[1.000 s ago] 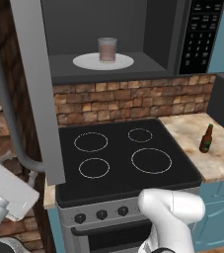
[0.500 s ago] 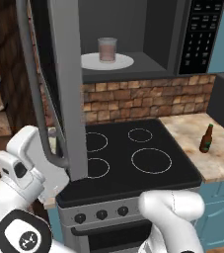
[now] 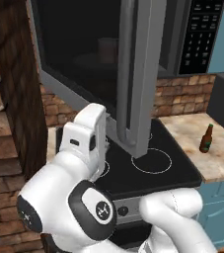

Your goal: Place the microwavable item in the microwave. Then, close the microwave door and press the start button.

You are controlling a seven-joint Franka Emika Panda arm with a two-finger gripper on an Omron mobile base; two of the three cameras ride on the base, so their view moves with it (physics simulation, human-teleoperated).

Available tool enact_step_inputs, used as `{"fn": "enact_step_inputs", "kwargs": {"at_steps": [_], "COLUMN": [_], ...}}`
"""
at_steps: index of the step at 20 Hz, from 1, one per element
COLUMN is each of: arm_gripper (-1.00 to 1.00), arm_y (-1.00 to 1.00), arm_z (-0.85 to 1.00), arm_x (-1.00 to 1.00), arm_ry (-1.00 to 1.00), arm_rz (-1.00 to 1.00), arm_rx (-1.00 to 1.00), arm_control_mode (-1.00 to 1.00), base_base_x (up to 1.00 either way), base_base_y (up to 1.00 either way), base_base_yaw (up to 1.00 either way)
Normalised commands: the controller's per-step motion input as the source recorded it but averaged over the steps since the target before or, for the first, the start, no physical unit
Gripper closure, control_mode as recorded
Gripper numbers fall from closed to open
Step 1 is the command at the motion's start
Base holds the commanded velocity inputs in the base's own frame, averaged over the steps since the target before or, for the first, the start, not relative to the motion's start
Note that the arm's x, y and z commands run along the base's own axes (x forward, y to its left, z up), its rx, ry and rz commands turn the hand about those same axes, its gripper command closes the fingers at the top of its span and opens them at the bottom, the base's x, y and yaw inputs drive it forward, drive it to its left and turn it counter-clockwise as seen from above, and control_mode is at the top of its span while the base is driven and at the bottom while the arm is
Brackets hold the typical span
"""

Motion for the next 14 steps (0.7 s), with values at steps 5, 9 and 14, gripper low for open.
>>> {"fn": "enact_step_inputs", "kwargs": {"at_steps": [5, 9, 14], "arm_gripper": [-1.00, -1.00, -1.00], "arm_y": [-1.00, -0.97, -0.69], "arm_z": [0.02, 0.02, 0.28], "arm_x": [0.26, 0.65, 0.99], "arm_ry": [0.09, 0.07, 0.12], "arm_rz": [0.26, 0.36, 0.35], "arm_rx": [0.19, 0.18, 0.13], "arm_control_mode": [-1.00, -1.00, -1.00], "base_base_x": [0.00, 0.00, 0.00], "base_base_y": [0.00, 0.00, 0.00], "base_base_yaw": [0.00, 0.00, 0.00]}}
